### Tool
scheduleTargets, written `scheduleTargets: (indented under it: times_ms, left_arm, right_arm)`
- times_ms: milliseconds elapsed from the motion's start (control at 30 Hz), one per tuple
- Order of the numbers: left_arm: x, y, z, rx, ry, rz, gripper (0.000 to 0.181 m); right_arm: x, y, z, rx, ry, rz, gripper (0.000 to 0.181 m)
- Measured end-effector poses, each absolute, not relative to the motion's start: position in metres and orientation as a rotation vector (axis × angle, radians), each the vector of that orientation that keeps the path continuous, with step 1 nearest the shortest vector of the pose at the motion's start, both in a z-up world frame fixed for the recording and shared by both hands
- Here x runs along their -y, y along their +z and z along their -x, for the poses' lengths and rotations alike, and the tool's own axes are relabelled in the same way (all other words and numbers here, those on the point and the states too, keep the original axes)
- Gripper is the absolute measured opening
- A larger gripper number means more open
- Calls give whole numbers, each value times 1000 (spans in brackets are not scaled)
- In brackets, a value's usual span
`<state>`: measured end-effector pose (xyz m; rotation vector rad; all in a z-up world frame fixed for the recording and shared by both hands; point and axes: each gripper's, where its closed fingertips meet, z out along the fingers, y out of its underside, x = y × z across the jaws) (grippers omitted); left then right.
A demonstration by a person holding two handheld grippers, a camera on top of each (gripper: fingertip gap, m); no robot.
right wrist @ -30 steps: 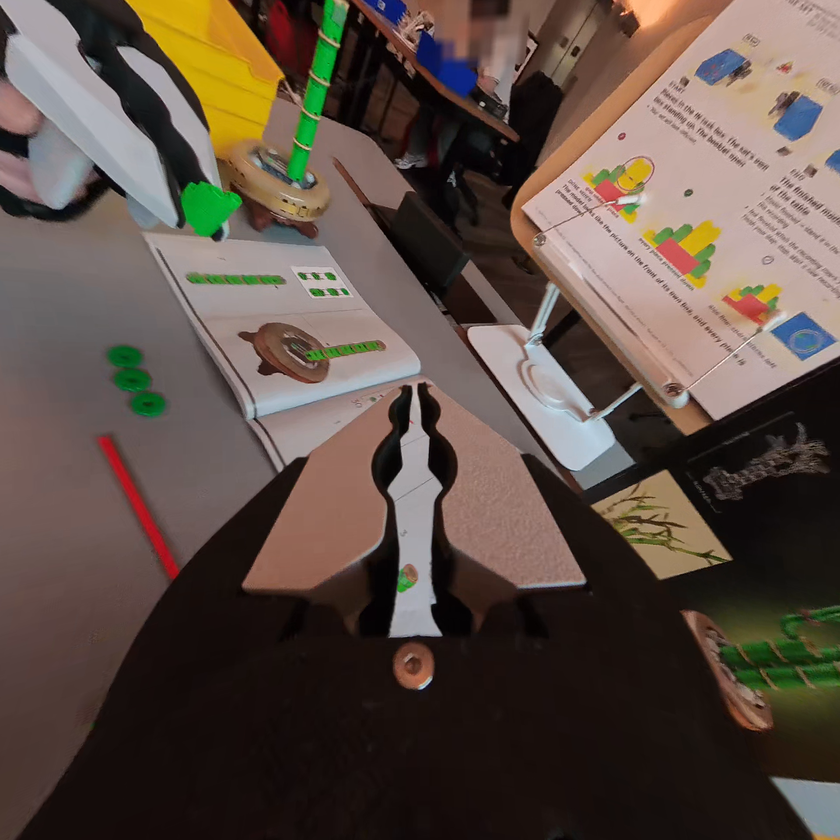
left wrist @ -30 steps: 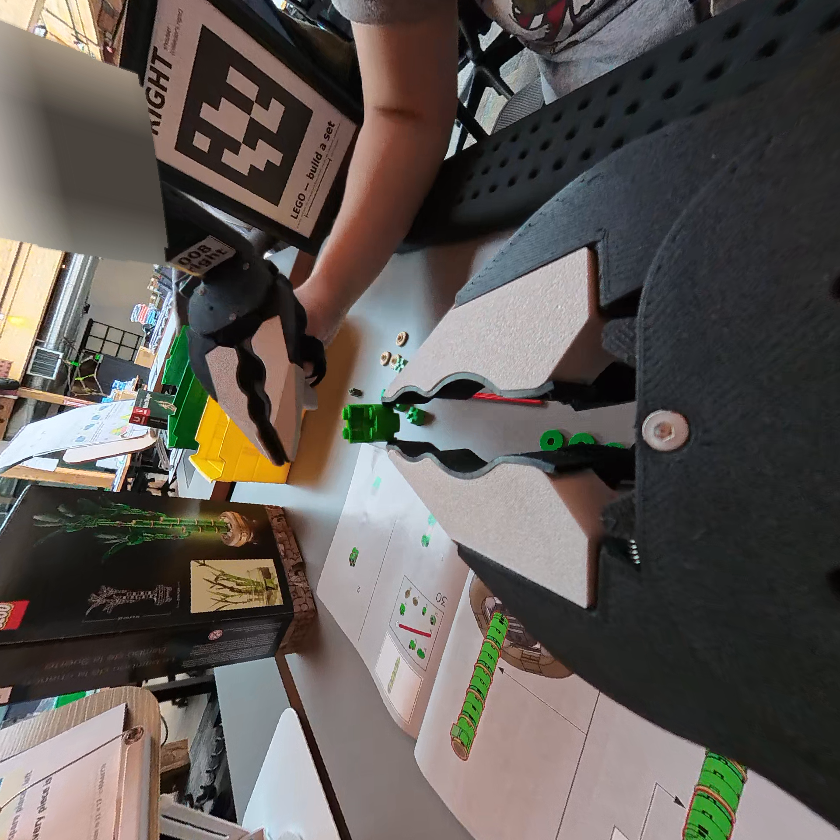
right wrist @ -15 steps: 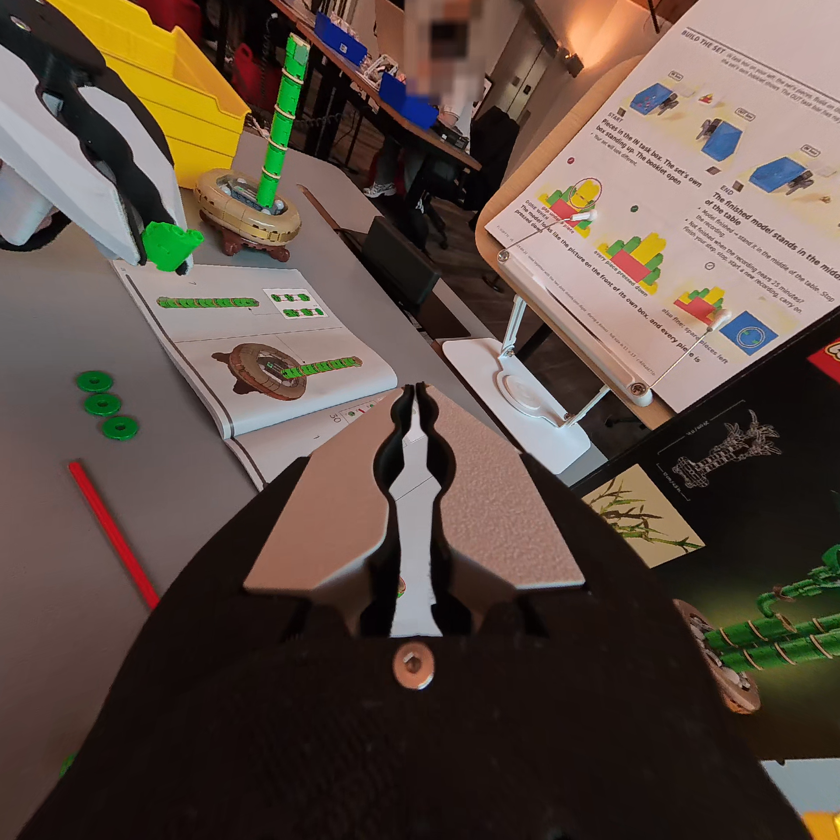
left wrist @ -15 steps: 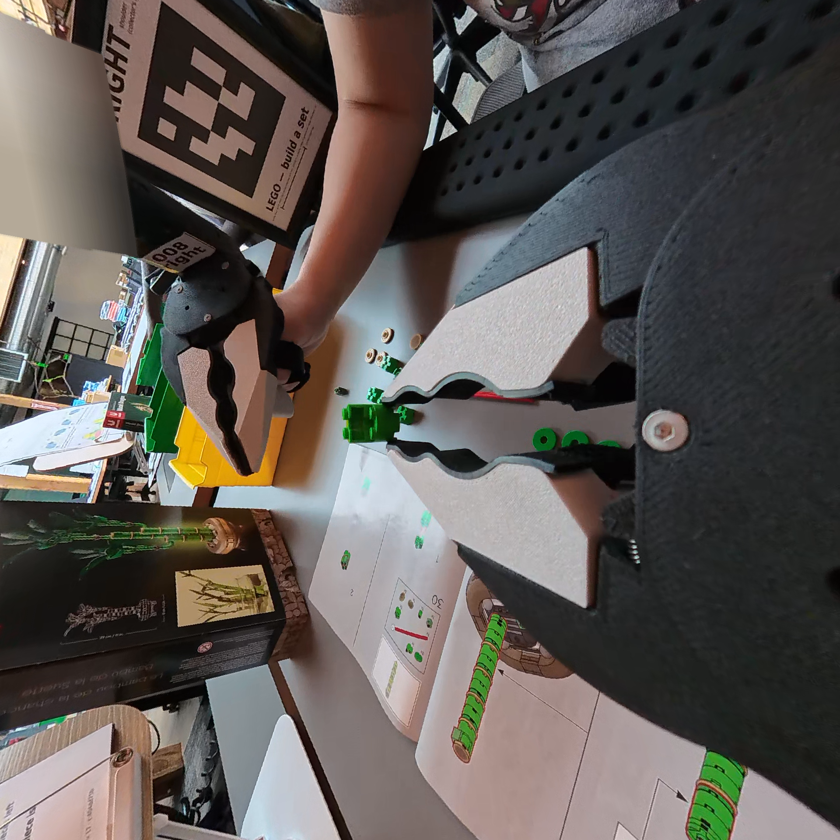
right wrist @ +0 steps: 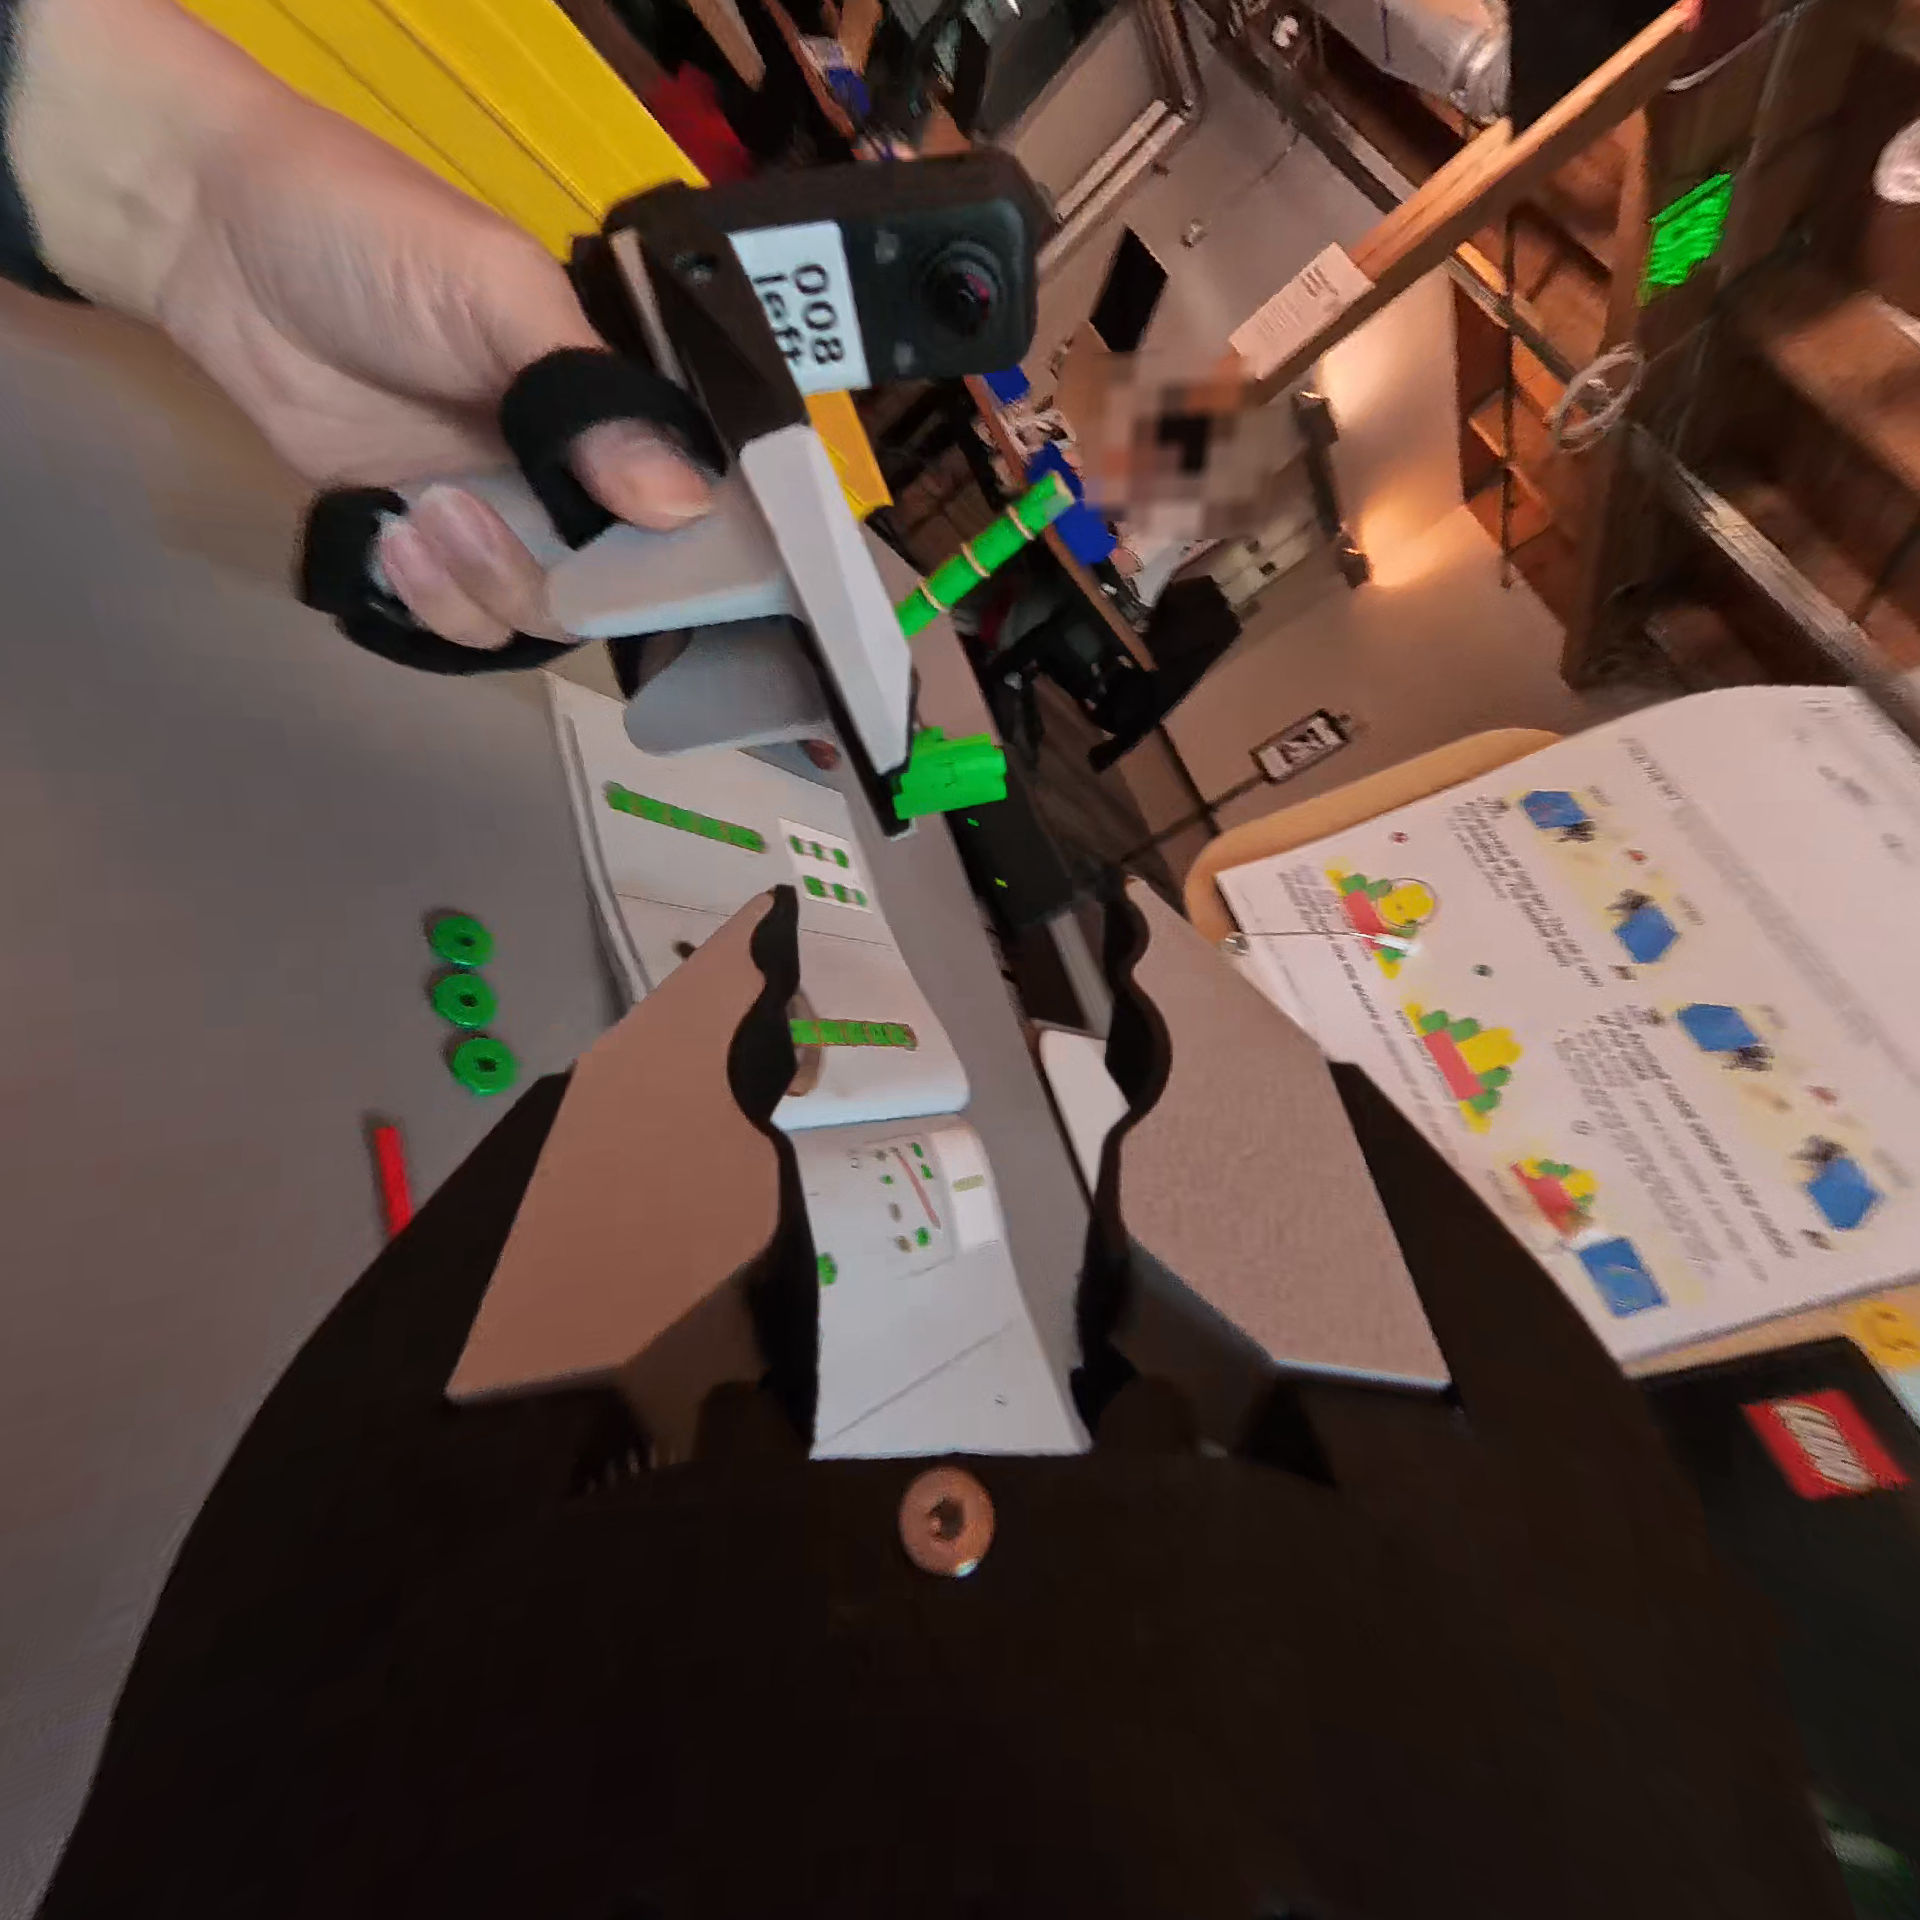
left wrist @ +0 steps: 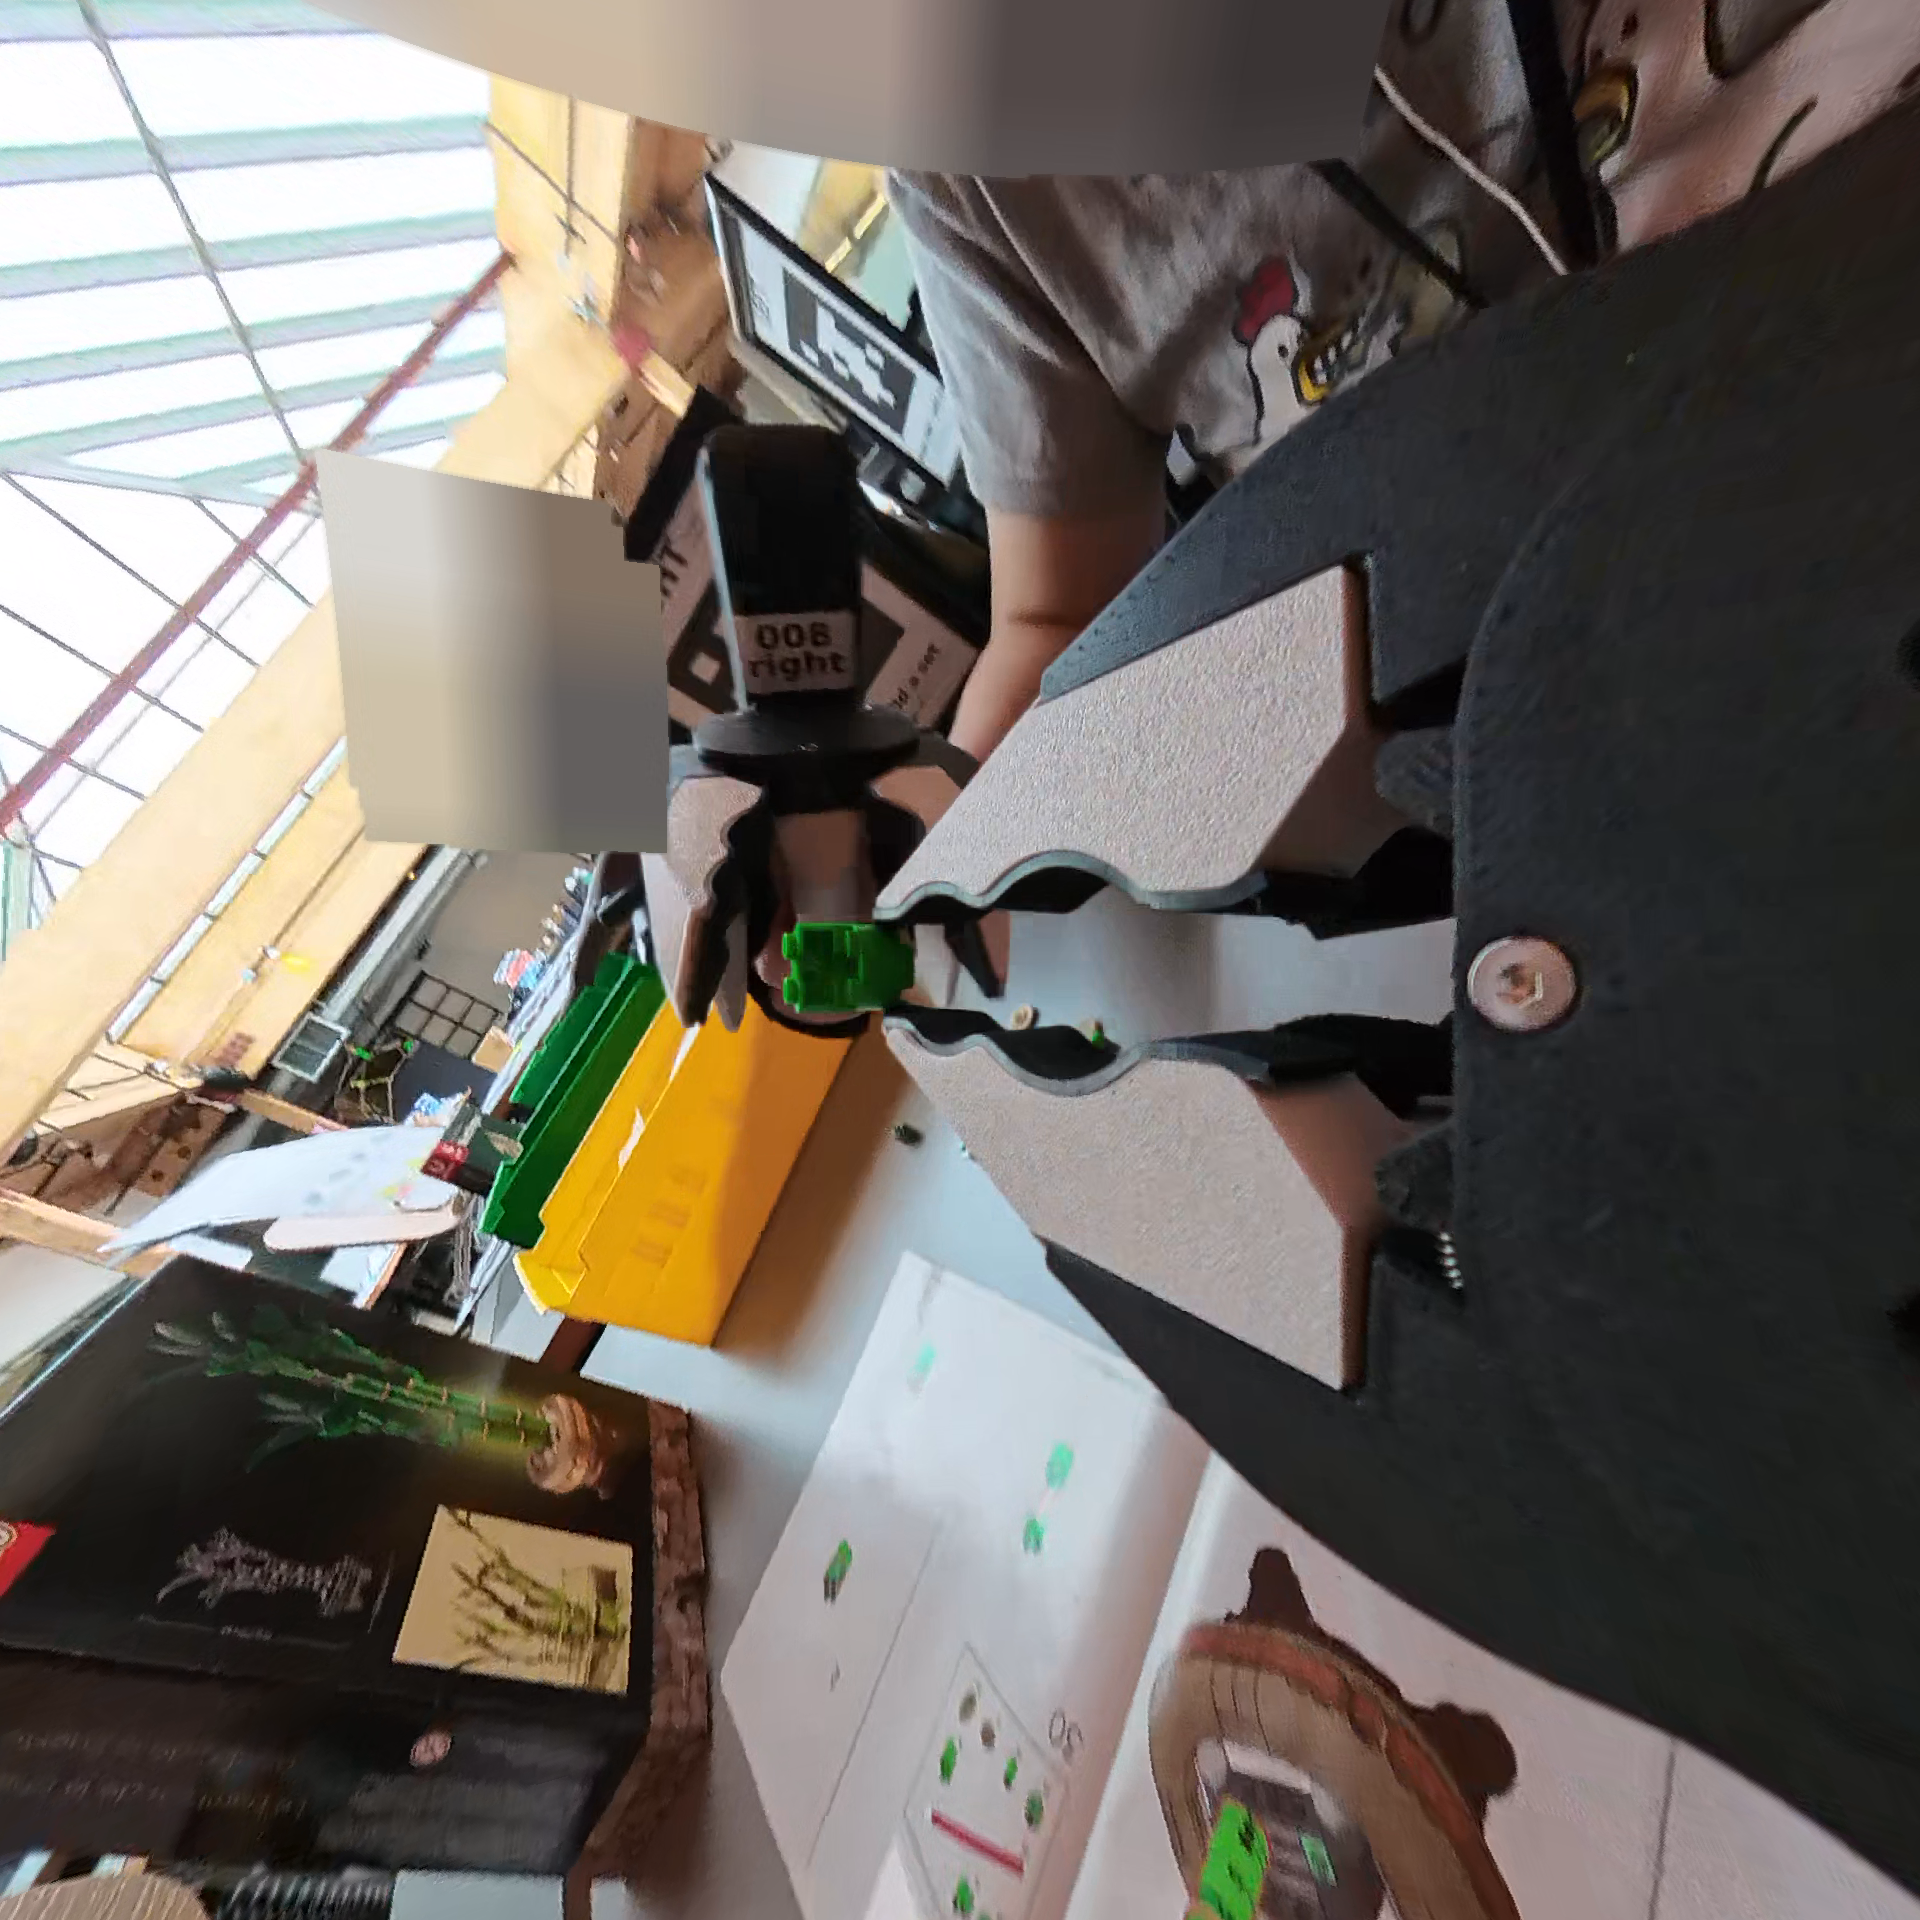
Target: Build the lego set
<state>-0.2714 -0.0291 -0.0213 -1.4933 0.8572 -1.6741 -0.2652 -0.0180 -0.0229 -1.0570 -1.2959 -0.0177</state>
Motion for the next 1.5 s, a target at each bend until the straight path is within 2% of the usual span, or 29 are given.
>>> scheduleTargets:
  times_ms: [233,333,633,1500]
  left_arm:
    - [32,-41,260,-902,-1653,1615,14]
    - [31,-48,257,-916,-1628,1644,14]
    - [31,-47,258,-908,-1644,1635,14]
    - [23,-55,262,-845,-1664,1722,14]
  right_arm:
    - [13,-32,272,1319,-118,1086,47]
    - [13,-45,274,1365,-86,1113,32]
    - [10,-50,278,1350,-64,1150,21]
    - [-1,-60,280,1346,-6,1268,26]
